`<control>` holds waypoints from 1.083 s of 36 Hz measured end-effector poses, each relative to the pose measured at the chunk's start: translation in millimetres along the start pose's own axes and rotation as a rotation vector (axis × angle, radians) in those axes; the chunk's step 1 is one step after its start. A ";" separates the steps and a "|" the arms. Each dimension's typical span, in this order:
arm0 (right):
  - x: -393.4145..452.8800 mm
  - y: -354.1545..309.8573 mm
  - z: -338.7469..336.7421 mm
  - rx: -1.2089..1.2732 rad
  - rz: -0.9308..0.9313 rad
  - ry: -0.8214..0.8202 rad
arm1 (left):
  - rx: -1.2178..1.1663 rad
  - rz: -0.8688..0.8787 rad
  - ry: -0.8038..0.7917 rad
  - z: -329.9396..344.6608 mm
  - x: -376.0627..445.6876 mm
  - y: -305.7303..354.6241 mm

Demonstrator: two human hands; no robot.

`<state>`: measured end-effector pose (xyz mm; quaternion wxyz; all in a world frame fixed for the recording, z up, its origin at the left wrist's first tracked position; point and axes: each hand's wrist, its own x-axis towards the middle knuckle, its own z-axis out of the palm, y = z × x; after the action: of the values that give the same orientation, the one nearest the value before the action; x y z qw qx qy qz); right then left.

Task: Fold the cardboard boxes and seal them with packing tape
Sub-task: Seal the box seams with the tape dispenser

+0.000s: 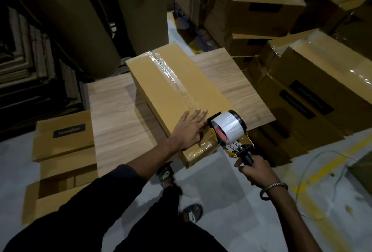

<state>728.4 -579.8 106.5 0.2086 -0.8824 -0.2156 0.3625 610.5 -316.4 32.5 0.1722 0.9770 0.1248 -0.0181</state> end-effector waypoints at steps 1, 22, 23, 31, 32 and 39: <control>0.5 -0.2 -0.1 0.006 -0.001 0.002 | -0.050 0.024 0.000 -1.4 -2.2 8.8; -38.7 33.1 -6.5 0.282 0.066 -0.126 | 0.078 0.057 0.001 11.0 -12.2 28.6; -42.1 36.0 -7.5 0.281 0.062 -0.124 | 0.083 0.053 0.008 11.6 -12.2 28.4; -45.1 49.3 -4.3 0.391 0.151 -0.162 | 0.087 0.041 -0.007 14.0 -11.5 27.5; -43.0 49.0 0.1 0.401 0.162 -0.168 | 0.086 0.035 -0.008 13.8 -11.7 28.4; -36.9 38.3 22.3 0.650 0.346 -0.260 | 0.137 0.014 0.002 12.9 -11.3 32.6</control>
<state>697.1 -626.1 92.2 0.3838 -0.7403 0.0379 0.5506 607.8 -353.1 32.1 0.1051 0.9873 0.1167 -0.0246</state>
